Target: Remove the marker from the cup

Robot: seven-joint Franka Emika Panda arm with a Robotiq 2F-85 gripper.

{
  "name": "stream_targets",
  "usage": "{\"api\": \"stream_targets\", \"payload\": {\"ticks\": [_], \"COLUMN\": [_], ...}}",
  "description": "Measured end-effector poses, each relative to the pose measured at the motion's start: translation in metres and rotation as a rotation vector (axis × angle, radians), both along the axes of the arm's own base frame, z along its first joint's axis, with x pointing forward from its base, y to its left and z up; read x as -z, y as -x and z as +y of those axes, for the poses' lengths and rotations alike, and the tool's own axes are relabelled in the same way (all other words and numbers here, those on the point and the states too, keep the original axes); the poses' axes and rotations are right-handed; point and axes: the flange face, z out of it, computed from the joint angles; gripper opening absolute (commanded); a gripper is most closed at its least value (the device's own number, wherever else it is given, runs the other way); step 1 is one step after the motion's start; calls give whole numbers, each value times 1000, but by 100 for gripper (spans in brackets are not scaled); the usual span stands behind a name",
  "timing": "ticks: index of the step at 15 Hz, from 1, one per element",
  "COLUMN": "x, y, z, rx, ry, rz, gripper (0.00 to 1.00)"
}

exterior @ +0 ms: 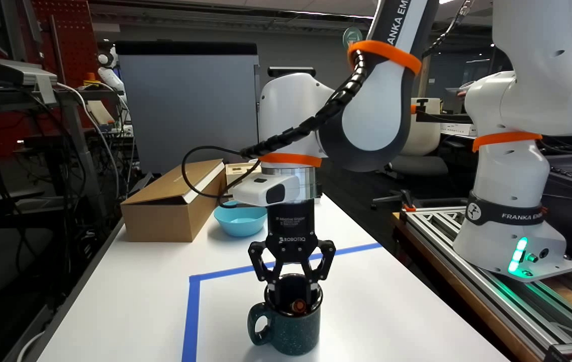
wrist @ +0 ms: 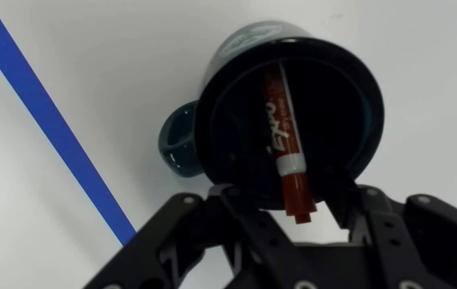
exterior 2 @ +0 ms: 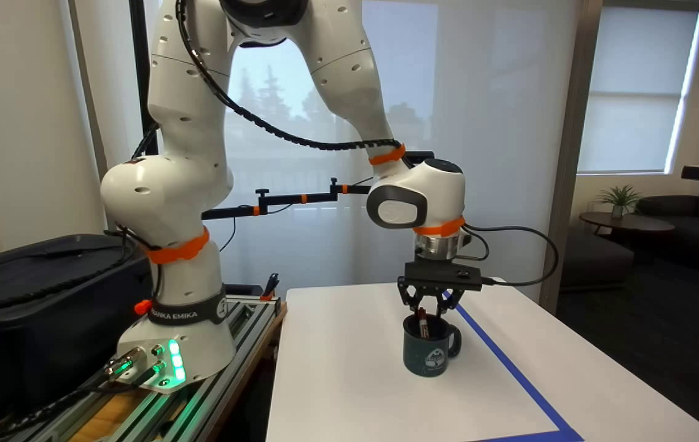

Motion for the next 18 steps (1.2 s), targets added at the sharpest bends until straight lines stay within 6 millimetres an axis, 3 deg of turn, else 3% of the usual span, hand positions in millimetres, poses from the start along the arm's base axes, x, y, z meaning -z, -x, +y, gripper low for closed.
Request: {"api": "stream_targets", "payload": {"ticks": [1, 3, 4, 6, 7, 9, 10, 12, 14, 15, 18], "x": [0, -1, 0, 3, 6, 14, 19, 30, 39, 41, 38], "y": [0, -1, -1, -3, -3, -3, -3, -5, -8, -9, -11], "z": [0, 0, 0, -3, -5, -8, -9, -10, -11, -11, -5], "rx": [-2, -9, -15, -26, -31, -46, -54, -71, -86, -90, -101], "ry": [-5, -14, -18, -27, -33, -47, -56, -73, -89, -95, -101], "rz": [-2, -11, -20, -30, -31, -24, -20, -15, -9, -7, -16], "gripper": [16, 41, 36, 51, 53, 49, 26, 22, 5, 0, 5]}}
